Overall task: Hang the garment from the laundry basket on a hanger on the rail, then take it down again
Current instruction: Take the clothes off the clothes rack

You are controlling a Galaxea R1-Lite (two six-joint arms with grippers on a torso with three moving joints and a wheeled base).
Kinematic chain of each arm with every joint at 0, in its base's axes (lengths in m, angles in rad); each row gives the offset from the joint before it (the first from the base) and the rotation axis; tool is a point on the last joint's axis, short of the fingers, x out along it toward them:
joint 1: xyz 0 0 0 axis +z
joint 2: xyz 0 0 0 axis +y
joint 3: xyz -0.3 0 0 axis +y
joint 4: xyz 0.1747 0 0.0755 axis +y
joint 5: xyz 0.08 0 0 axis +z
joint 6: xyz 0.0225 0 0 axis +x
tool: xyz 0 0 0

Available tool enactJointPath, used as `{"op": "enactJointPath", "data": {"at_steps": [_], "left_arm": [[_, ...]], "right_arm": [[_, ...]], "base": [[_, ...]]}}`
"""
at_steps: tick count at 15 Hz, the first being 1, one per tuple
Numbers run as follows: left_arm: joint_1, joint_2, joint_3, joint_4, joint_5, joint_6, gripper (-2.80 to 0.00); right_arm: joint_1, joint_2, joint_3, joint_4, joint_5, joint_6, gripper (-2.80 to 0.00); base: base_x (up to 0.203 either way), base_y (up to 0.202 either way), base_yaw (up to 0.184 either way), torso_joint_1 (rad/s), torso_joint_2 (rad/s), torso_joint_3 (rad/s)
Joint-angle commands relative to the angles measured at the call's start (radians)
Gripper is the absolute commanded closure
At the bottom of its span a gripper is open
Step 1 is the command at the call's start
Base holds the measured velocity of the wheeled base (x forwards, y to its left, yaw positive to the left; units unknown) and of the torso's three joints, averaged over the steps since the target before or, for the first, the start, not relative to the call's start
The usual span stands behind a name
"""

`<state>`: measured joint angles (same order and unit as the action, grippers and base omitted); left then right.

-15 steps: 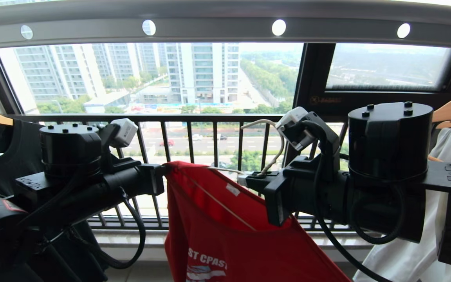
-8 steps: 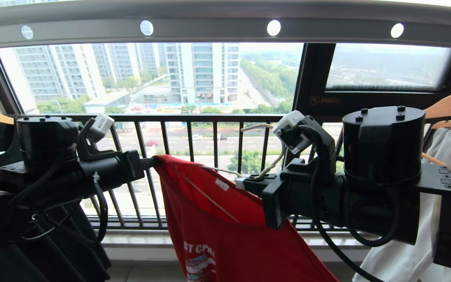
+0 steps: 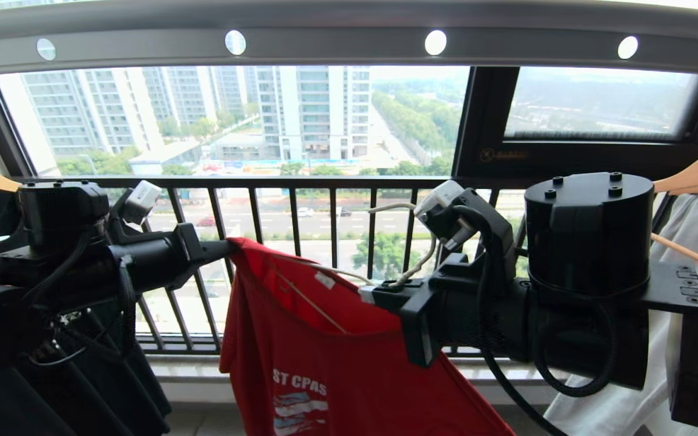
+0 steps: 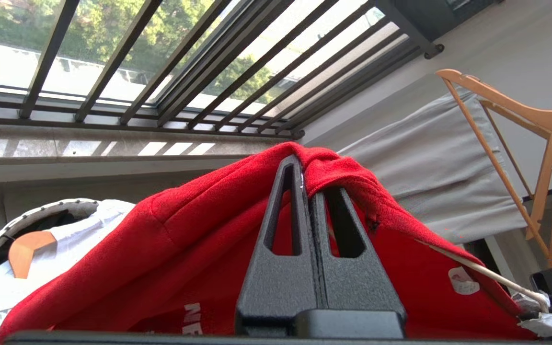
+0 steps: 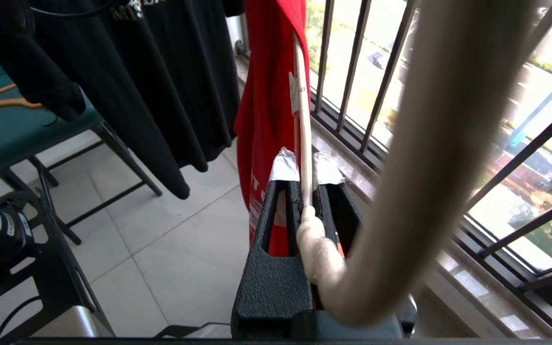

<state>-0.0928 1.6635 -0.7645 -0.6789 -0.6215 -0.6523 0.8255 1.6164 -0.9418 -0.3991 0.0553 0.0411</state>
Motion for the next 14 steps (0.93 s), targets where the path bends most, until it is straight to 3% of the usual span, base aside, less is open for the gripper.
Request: {"op": "enactJointPath", "data": {"at_steps": [1,9,12,14], "left_arm": [[0.002,0.073,-0.002,-0.068,0.001,-0.027,0.00],[-0.025,0.101,0.009,-0.087,0.007,-0.007,0.00],[-0.096,0.098,0.060,-0.086,0.026,0.106,0.00],[-0.137,0.071,0.075,-0.081,0.066,0.127,0.00]], "right_arm": [[0.019,-0.007,0.009,-0.003,0.001,0.000,0.00],[0.038,-0.013,0.012,-0.023,-0.002,0.002,0.00],[0.035,-0.004,0.015,-0.091,-0.010,0.005,0.00],[0.031,-0.002,0.011,-0.095,-0.028,0.006,0.00]], "base": [[0.000,0.000,0.000,0.000,0.00,0.000],[0.000,0.000,0.000,0.000,0.00,0.000],[0.000,0.000,0.000,0.000,0.00,0.000],[0.000,0.000,0.000,0.000,0.00,0.000]]}}
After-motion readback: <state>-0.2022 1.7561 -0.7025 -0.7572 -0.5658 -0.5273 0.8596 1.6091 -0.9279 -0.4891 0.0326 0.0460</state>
